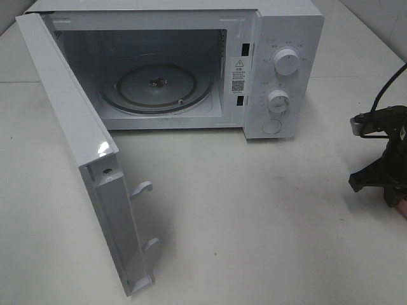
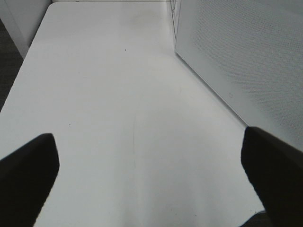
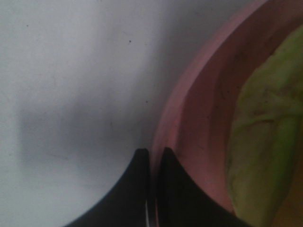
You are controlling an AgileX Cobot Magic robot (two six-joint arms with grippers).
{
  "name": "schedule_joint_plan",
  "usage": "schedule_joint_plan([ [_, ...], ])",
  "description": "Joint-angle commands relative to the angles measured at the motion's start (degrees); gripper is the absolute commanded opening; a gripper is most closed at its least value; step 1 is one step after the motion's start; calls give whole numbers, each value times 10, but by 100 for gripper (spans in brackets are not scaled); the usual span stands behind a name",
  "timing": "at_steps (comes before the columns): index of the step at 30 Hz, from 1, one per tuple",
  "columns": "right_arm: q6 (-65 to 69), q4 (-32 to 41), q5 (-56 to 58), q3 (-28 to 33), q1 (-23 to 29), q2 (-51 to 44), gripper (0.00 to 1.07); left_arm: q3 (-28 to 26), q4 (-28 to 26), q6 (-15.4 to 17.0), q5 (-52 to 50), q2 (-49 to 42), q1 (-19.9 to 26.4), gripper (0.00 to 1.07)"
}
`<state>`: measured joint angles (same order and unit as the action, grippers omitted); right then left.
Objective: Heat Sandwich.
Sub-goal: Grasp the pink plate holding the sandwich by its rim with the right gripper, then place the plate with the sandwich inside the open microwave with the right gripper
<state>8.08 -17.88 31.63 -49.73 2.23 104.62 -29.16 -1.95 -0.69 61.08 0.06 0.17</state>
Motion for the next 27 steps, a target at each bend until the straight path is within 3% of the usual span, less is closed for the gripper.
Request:
schedule_joint_plan([
  [1,11,-6,14,2,-1,0,0,-5,-1,-1,4,0,-3,100],
  [8,41,-38,34,2,15,-1,0,-5,-1,-1,4,0,-3,100],
  [17,105,-119,98,2,74,-44,0,-5,-1,-1,4,0,-3,100],
  [27,119,-133,168,3,124,-88,0,-5,-1,-1,4,0,-3,100],
])
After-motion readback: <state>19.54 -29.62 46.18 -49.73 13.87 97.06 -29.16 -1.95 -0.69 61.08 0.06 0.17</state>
